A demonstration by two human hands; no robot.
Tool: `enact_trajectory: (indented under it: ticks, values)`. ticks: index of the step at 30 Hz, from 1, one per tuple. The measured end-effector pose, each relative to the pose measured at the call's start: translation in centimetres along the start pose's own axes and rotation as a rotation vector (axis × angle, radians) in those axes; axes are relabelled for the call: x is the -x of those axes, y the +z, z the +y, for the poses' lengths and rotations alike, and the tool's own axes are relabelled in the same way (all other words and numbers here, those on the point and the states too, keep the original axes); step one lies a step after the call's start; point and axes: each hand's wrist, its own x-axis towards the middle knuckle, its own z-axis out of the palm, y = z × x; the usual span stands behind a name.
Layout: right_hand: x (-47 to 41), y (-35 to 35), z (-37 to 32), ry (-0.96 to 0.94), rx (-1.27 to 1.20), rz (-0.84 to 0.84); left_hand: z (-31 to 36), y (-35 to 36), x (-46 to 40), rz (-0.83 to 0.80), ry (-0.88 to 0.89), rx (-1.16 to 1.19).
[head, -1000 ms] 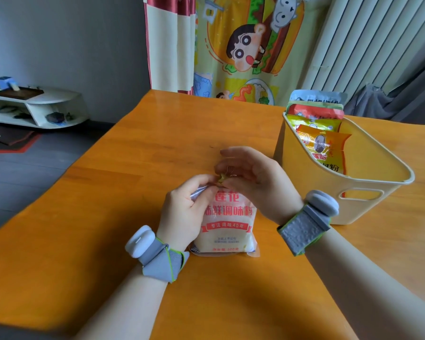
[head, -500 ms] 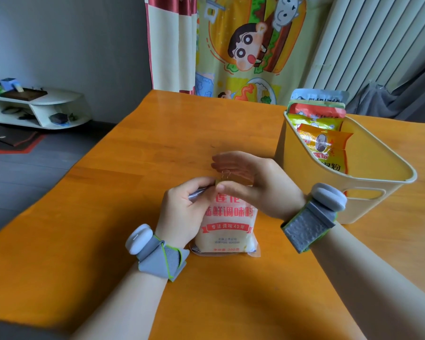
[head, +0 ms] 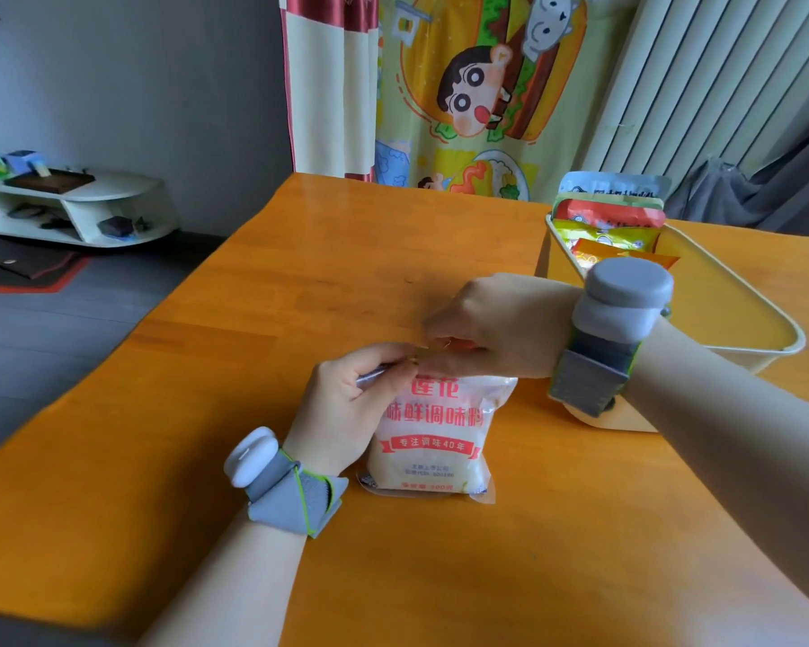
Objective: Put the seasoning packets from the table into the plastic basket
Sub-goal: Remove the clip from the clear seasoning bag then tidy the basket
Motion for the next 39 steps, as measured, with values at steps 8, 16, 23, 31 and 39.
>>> enact_trajectory:
  ticks: [8, 16, 23, 31, 39]
  values:
    - [1.3, -0.6, 1.1, -0.017, 0.055, -0.168, 0.4, 0.1, 0.0, -0.026, 0.130, -0.129]
    - [-1.1, -0.6, 0.4, -0.050, 0.123, -0.265, -0.1, 0.0, 0.0, -0.041, 0.185, -0.138]
    - [-1.7, -0.4, 0.7, -0.056, 0.011, -0.269, 0.1, 0.2, 0.1, -0.043, 0.176, -0.101]
    - [0.2, 3.8, -0.2, 0.316, -0.358, 0.055, -0.2, 0.4, -0.3, 0.132, 0.067, 0.005]
    - [3.5, 9.7, -1.7, 0.615, -1.074, 0.489, -0.3, 0.2, -0.3, 0.094, -0.244, 0.257]
